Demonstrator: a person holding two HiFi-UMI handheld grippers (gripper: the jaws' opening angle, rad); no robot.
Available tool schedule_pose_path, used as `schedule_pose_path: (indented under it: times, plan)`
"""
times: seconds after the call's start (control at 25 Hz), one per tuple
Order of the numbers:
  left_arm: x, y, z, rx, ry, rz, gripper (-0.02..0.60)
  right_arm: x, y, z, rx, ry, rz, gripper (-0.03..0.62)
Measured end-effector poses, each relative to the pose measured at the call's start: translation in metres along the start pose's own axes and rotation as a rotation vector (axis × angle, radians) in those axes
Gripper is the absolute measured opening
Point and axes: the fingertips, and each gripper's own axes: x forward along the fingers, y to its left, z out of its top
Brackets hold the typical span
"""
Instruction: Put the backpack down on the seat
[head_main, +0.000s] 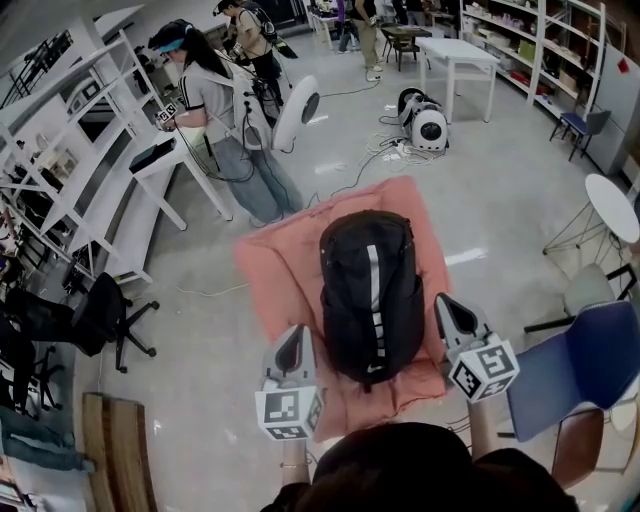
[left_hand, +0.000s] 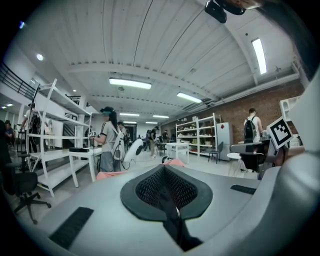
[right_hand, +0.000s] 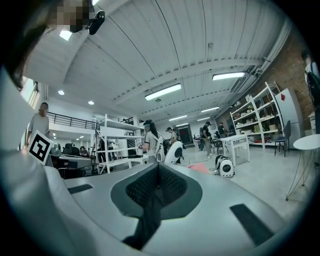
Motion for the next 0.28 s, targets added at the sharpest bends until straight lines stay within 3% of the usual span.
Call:
schedule_pose_path:
  times: [0.28]
  plan:
    - [-0.0026,0.0013,-0.0024,-0.006,0.010,0.013,0.014,-0.0044,-0.0058,0.0010,0.007,-0.007,-0.015,0.012]
